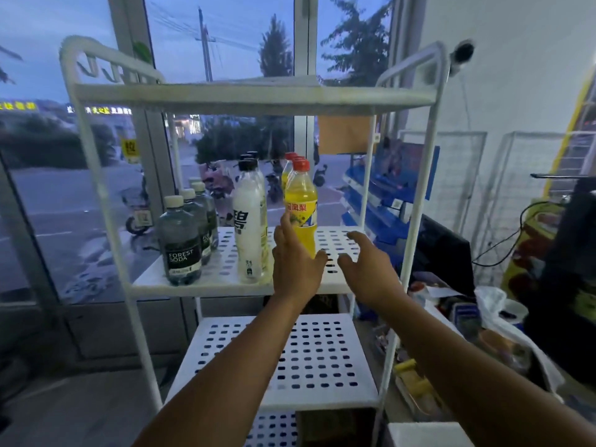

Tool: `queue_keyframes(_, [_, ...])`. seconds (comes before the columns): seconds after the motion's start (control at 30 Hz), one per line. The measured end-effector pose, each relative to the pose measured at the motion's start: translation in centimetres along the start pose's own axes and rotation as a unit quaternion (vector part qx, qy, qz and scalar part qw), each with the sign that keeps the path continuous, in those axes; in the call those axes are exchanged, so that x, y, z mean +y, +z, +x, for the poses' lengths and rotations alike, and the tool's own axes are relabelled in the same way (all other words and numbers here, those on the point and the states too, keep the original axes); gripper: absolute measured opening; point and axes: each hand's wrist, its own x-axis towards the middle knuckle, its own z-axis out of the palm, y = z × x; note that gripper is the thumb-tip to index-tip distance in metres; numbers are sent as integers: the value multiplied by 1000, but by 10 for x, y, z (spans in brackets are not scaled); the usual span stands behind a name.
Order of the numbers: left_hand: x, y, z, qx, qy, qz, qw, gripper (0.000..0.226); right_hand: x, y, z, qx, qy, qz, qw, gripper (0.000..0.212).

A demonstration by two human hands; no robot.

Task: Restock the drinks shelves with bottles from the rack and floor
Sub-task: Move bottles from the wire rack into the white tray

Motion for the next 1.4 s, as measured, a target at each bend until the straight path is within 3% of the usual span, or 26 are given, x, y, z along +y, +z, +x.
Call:
queue_keyframes(0.17, [-18,17,22,-17,-71,-41,996,94,-3,8,34,13,23,65,998,46])
queue_keyframes(0.3, [-24,15,24,-41,-66,-58,995,85,-2,23,60,21,16,93,995,50])
queue_keyframes(0.57, [-27,-35,-17,-16,-5,-130,991,79,-24,64,100,-58,55,244,966,90])
queue_keyframes(0.77, [-29,-67,-25,-24,15,-204,979,65,-34,102,113,32,47,198,979,54])
queue_keyframes(1.0, [-41,-75,-21,-7,43,-205,978,62,-35,95,99,80,22,249,965,55])
queue_keyframes(1.23, [-22,-41,-28,-31,64,-248,966,56,1,36,24,121,-24,293,948,48])
queue_keyframes(1.4, [1,-4,-67,-83,70,-283,953,71,44,-16,-26,178,-6,256,950,45])
